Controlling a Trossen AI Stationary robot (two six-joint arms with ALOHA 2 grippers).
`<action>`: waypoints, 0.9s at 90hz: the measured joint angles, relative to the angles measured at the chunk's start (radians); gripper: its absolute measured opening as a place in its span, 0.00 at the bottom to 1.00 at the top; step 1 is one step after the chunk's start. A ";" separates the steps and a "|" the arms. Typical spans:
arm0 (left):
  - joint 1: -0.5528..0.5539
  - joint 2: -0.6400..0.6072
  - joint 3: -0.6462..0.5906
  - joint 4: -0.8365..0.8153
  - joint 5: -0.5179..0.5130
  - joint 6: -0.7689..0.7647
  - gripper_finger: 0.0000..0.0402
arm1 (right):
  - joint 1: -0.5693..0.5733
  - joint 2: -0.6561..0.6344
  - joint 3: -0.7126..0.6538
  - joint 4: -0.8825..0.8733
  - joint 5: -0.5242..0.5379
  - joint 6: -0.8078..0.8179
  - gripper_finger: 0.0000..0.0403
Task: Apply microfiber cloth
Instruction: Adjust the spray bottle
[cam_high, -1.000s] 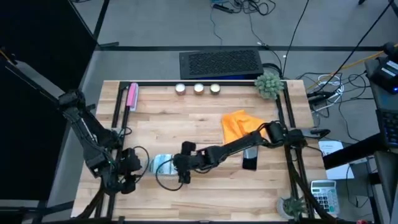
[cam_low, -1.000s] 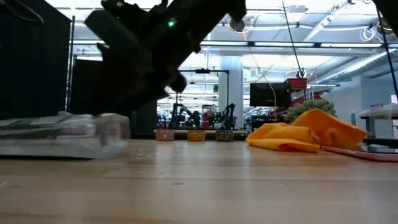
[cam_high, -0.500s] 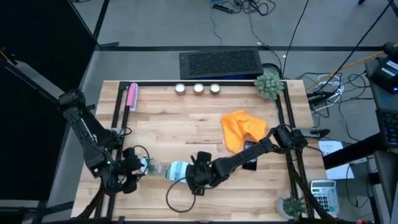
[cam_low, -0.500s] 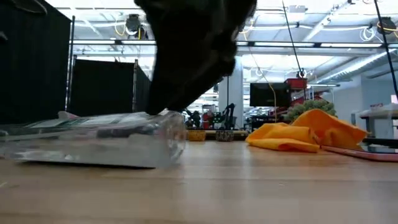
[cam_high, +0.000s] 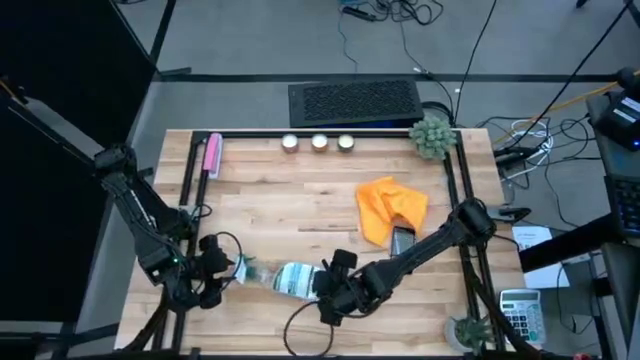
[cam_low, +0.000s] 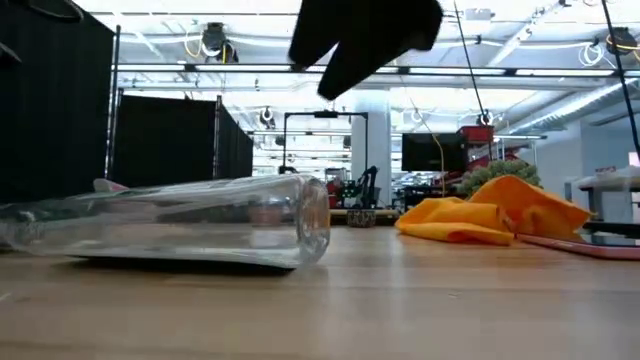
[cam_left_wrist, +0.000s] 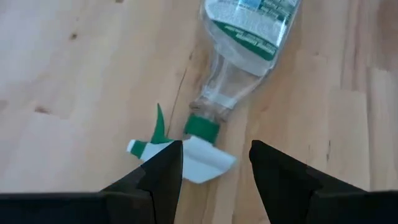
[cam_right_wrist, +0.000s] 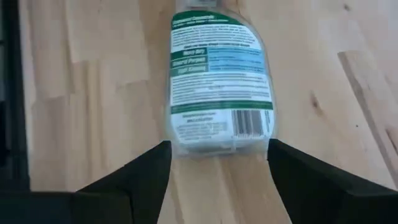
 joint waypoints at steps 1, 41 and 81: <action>0.000 0.000 0.000 -0.003 0.003 0.000 0.43 | 0.004 0.000 0.000 -0.002 0.006 0.005 0.61; -0.081 0.003 -0.056 0.007 0.107 -0.131 0.43 | 0.046 0.028 -0.066 0.145 0.099 0.117 0.61; -0.151 0.019 -0.076 0.039 0.125 -0.186 0.43 | -0.016 0.027 -0.067 0.211 0.094 0.021 0.61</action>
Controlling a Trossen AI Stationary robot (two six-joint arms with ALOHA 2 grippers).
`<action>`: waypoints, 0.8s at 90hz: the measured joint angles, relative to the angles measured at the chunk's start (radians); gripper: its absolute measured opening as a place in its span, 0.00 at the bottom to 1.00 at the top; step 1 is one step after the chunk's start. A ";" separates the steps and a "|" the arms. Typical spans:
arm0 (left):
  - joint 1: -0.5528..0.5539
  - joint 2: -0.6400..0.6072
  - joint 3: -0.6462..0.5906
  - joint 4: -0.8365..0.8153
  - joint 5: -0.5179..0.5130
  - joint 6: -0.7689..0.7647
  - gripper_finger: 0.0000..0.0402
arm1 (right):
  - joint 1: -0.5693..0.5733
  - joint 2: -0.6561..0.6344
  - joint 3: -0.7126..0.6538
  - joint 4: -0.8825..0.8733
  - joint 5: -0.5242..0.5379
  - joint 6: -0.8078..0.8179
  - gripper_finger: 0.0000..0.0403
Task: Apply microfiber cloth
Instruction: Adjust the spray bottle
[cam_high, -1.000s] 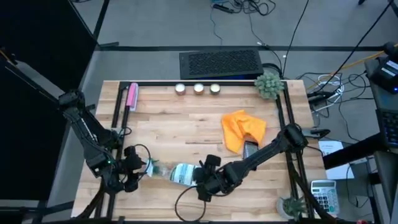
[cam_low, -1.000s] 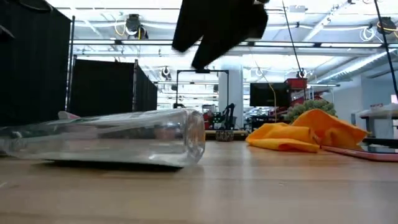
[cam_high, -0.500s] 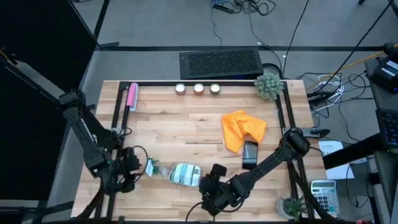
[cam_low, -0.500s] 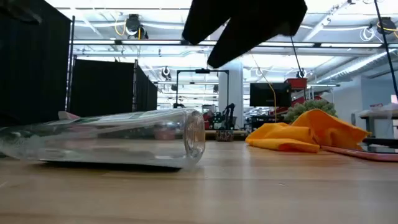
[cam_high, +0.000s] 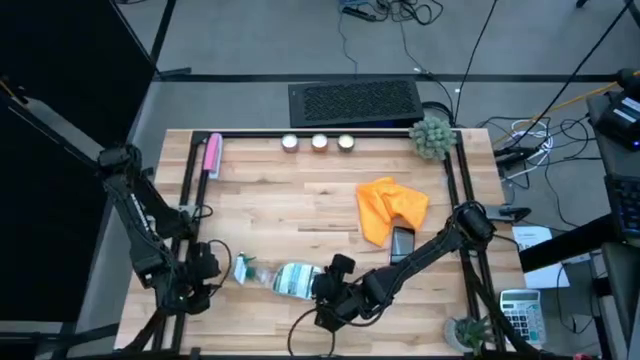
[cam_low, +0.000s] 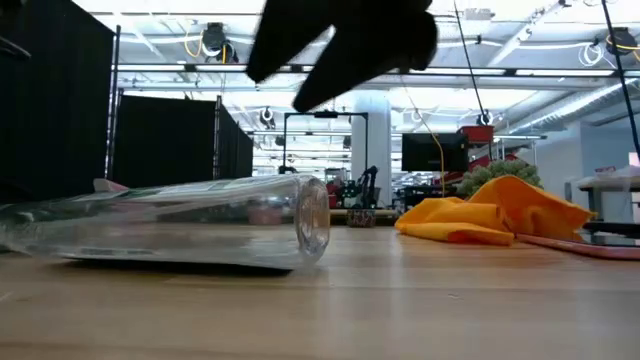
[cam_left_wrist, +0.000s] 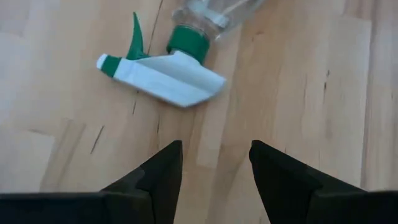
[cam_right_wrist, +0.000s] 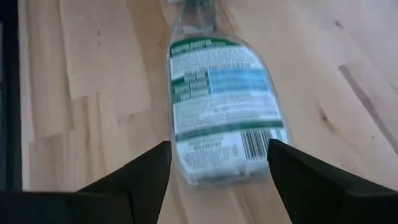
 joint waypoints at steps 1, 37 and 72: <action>0.000 0.002 0.000 0.000 0.000 0.000 0.43 | -0.002 0.000 0.000 0.001 0.000 -0.002 0.61; -0.001 0.131 0.000 0.003 0.079 0.001 0.43 | -0.044 0.064 0.001 0.074 -0.076 -0.050 0.61; -0.001 0.249 0.000 0.041 0.089 0.005 0.43 | -0.057 0.077 0.001 0.068 -0.080 -0.060 0.61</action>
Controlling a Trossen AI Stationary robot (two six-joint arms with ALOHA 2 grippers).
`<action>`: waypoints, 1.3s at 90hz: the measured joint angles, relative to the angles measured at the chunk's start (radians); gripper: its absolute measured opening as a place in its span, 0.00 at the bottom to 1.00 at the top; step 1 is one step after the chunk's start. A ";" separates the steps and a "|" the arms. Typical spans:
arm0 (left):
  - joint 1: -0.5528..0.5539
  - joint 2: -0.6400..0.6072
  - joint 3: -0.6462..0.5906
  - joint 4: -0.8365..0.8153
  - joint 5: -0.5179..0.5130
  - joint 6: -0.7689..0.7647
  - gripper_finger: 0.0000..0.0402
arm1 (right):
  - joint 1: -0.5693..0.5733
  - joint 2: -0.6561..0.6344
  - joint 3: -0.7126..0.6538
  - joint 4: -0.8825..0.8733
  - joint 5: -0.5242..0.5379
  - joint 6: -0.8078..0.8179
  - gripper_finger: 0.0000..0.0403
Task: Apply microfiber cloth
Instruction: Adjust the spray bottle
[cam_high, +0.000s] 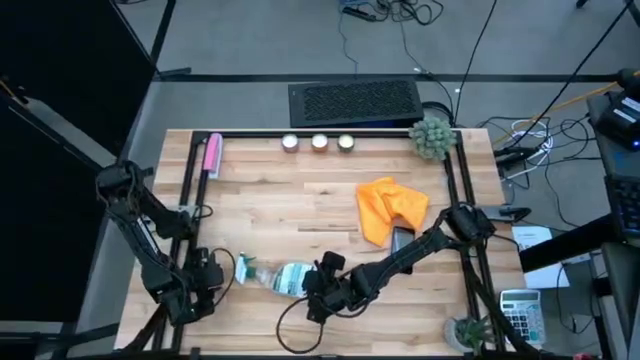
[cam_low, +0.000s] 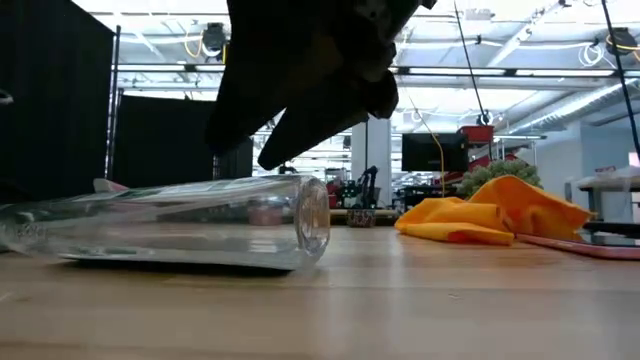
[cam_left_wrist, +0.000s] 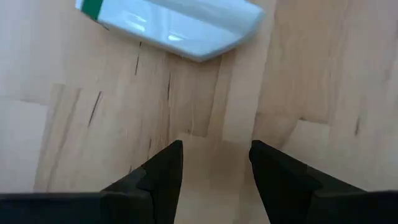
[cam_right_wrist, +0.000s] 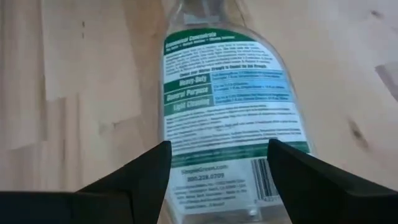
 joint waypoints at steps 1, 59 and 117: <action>0.000 0.003 0.000 0.000 0.000 0.000 0.43 | 0.000 0.000 0.000 -0.002 0.000 0.000 0.61; 0.005 0.031 0.000 0.015 -0.047 0.025 0.43 | 0.008 -0.023 0.000 -0.135 -0.045 -0.012 0.61; 0.040 0.036 0.000 0.012 -0.118 0.057 0.43 | 0.039 0.020 0.005 -0.198 -0.011 0.054 0.61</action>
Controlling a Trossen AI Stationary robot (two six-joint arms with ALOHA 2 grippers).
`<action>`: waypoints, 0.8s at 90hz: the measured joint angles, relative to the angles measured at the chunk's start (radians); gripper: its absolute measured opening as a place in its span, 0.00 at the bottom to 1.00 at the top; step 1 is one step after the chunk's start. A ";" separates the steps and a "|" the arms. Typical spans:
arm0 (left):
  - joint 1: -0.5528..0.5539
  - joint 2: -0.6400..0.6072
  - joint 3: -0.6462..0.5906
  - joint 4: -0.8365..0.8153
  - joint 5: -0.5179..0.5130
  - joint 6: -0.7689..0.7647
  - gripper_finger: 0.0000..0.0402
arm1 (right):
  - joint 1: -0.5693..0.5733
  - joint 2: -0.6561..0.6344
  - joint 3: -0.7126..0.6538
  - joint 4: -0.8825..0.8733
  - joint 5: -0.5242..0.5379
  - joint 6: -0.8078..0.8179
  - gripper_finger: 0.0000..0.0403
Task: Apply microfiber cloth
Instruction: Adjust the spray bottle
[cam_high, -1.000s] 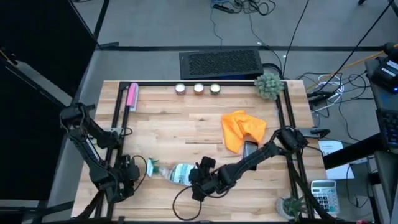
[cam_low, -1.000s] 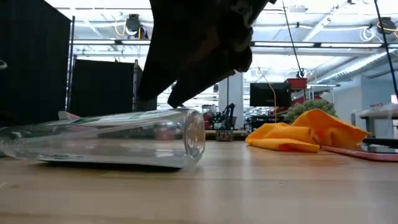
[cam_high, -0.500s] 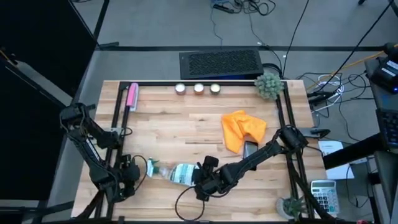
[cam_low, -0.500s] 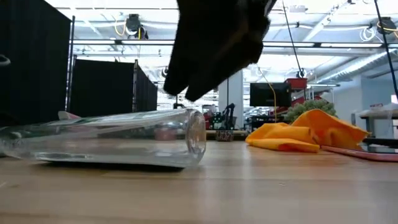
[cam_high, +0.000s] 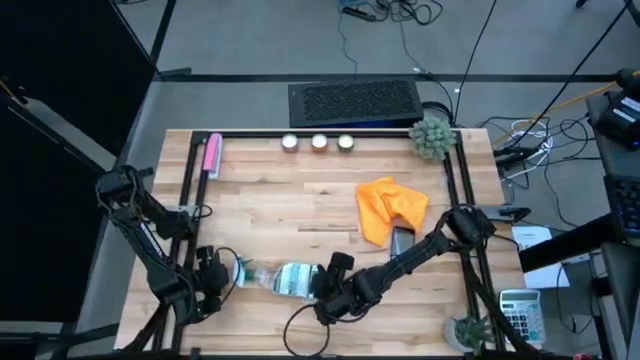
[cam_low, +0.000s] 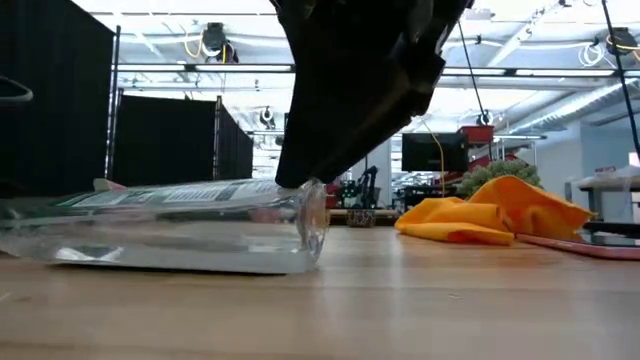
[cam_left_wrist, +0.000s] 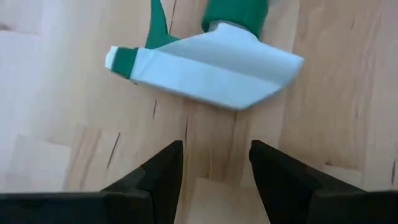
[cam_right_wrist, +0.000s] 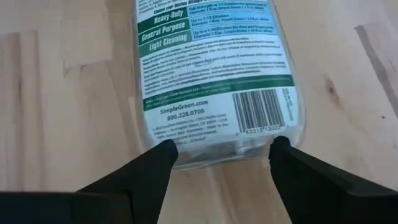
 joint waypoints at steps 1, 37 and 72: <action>0.000 0.000 0.000 0.000 -0.001 0.000 0.43 | 0.000 0.000 0.000 -0.002 -0.001 0.001 0.61; 0.001 0.000 0.000 0.041 -0.028 -0.004 0.43 | 0.010 0.008 -0.006 -0.052 -0.044 0.040 0.61; 0.015 0.000 0.008 0.234 -0.029 0.157 0.43 | 0.025 -0.085 -0.006 0.013 -0.040 0.008 0.61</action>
